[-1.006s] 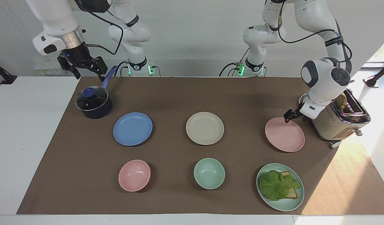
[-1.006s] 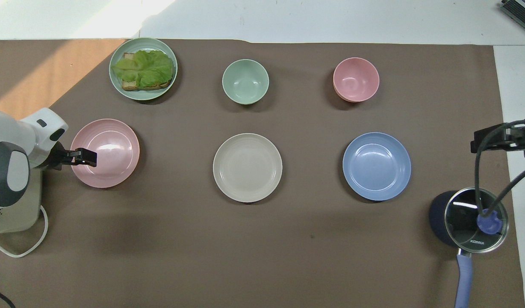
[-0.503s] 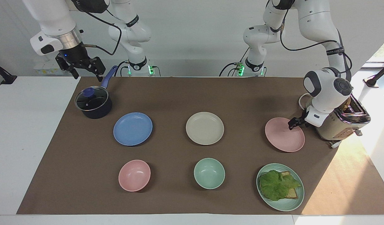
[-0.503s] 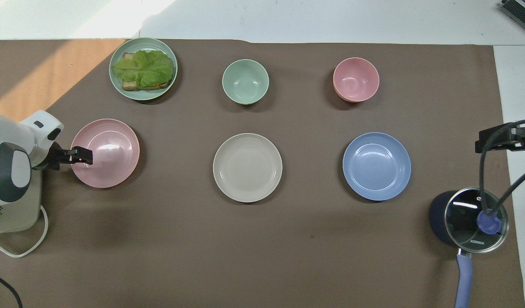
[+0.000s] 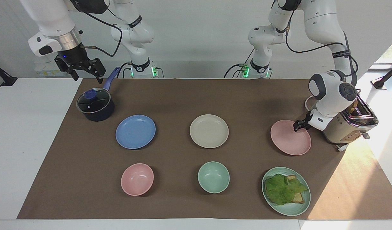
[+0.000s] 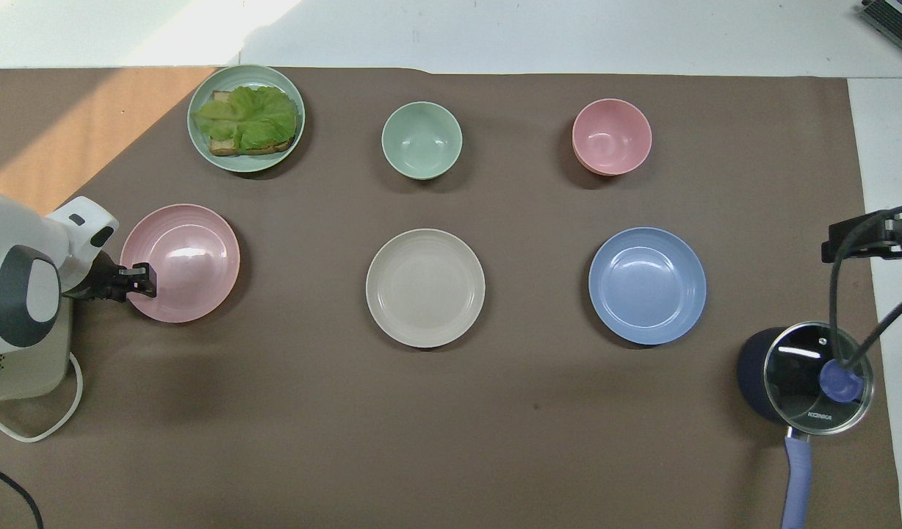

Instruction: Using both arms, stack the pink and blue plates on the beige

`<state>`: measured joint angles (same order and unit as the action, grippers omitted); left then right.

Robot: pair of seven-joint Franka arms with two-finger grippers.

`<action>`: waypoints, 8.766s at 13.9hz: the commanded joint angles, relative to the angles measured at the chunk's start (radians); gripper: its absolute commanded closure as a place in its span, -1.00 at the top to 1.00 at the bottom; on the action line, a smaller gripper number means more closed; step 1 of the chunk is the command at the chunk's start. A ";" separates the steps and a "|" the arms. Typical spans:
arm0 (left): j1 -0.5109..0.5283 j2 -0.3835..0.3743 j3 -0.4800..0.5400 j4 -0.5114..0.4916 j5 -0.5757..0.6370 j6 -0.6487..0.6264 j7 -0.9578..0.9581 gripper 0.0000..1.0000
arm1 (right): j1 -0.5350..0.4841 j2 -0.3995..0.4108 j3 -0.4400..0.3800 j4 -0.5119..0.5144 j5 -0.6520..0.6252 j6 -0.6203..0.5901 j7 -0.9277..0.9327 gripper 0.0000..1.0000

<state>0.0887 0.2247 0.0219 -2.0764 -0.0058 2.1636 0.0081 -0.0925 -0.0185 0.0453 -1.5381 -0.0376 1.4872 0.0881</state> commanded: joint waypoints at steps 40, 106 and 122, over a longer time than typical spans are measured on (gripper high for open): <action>-0.351 -0.034 0.009 0.206 -0.094 -0.174 -0.441 1.00 | -0.004 -0.044 0.005 -0.244 0.040 0.250 0.002 1.00; -0.187 -0.314 0.012 0.343 0.030 -0.406 0.001 1.00 | 0.441 0.116 0.002 -0.534 0.320 0.983 0.340 1.00; -0.182 -0.315 0.012 0.343 0.030 -0.406 0.003 1.00 | 0.002 0.021 0.007 -0.055 -0.007 0.092 0.041 1.00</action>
<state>-0.0985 -0.1028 0.0346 -1.7591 0.0124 1.7754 0.0035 -0.0844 -0.0399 0.0385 -1.6837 -0.0184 1.6563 0.1462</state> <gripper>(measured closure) 0.000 0.000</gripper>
